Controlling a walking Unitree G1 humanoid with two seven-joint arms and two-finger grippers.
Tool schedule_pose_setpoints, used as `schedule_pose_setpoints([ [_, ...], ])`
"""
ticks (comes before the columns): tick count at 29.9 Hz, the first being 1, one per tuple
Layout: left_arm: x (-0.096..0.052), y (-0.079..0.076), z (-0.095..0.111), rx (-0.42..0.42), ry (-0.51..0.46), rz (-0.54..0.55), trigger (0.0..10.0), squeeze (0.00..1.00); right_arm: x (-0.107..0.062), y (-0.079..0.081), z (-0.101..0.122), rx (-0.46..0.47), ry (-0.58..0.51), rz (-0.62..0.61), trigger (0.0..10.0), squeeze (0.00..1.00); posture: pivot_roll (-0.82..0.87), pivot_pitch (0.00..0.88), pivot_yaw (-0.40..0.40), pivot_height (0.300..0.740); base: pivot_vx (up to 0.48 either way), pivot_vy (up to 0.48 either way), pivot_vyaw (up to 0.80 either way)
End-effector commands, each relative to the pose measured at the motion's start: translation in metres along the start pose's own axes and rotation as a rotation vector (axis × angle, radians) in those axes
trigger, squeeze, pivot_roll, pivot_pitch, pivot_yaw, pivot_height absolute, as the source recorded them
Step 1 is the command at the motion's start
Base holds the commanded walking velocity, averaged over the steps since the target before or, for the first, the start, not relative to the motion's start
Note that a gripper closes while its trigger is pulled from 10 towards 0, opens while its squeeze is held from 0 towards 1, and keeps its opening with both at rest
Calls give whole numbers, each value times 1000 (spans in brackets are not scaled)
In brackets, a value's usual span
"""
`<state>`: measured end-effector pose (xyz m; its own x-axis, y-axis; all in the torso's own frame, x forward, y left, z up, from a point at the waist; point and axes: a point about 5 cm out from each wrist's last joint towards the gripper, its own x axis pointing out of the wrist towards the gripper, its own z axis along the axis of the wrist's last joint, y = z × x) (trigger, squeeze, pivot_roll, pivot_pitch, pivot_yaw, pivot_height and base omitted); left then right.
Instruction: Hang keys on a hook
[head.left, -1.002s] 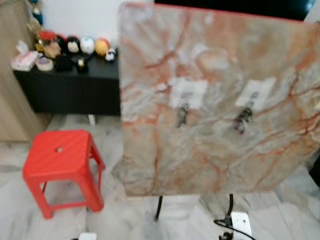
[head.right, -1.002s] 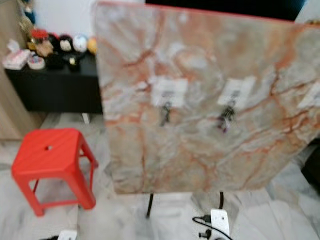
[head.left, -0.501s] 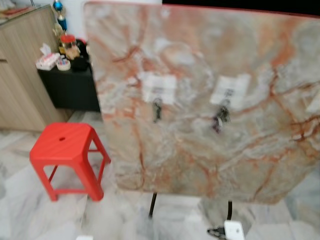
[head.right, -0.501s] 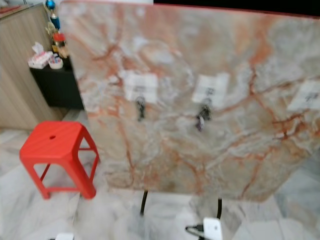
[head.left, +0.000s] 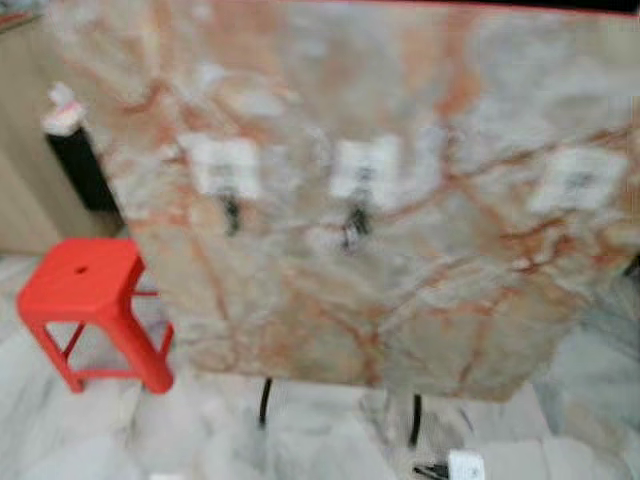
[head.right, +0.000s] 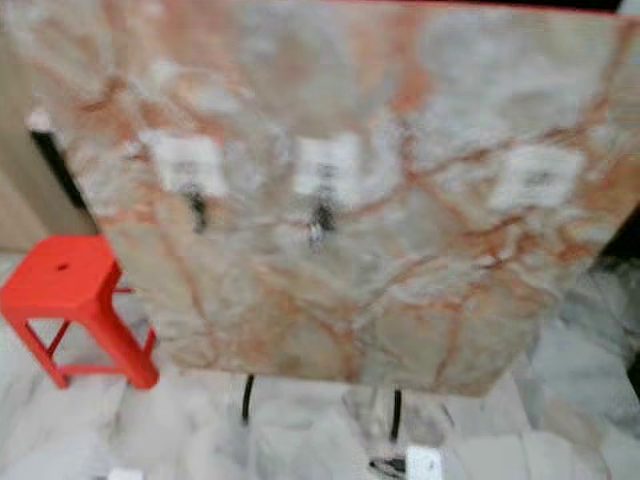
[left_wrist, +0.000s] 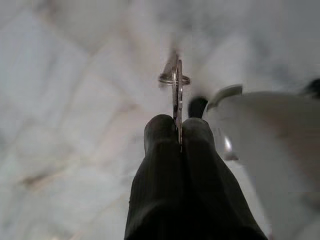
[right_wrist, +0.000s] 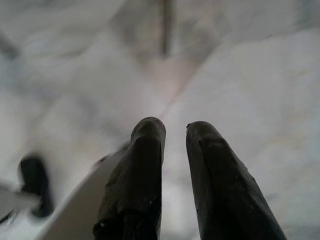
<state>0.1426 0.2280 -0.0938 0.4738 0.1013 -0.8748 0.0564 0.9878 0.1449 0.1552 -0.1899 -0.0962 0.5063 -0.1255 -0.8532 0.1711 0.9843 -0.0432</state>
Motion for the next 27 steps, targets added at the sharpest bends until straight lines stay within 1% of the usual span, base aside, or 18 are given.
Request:
schedule_pose_setpoints([
  [1, -1, 9, -1, 37, 13, 15, 10000, 0, 0, 14, 1, 14, 0, 34, 10000, 0, 19, 25, -31, 740, 0, -371, 0],
  [2, 0, 10, 6, 44, -2, 18, 10000, 0, 1, 15, 4, 21, -6, 33, 10000, 0, 17, 34, -39, 740, 0, -371, 0],
  [6, 1, 10, 17, 48, -30, 17, 10000, 0, 2, 14, 10, 11, -12, 35, 10000, 0, 26, 4, -47, 740, 0, -371, 0],
  [10, 3, 4, 21, 40, -36, 7, 10000, 0, 2, 13, 14, -2, -15, 36, 10000, 0, 31, 0, -54, 740, 0, -371, 0],
  [12, 3, -2, 21, 41, -32, -6, 10000, 0, 3, 13, 16, -5, -19, 32, 10000, 0, 34, 0, -48, 740, 0, -371, 0],
  [17, 4, -6, 23, 30, -41, -9, 10000, 0, 3, 14, 18, -10, -32, 40, 10000, 0, 36, 0, -57, 740, 0, -373, 0],
  [20, 4, -10, 18, 35, -34, -17, 10000, 0, 2, 9, 9, -27, -11, 25, 10000, 0, 16, 0, -63, 740, 0, -396, 0],
  [27, 4, -17, 19, 23, -41, -24, 10000, 0, -2, 4, -12, -30, 30, 14, 10000, 0, 21, 0, -71, 740, 0, -395, 0],
])
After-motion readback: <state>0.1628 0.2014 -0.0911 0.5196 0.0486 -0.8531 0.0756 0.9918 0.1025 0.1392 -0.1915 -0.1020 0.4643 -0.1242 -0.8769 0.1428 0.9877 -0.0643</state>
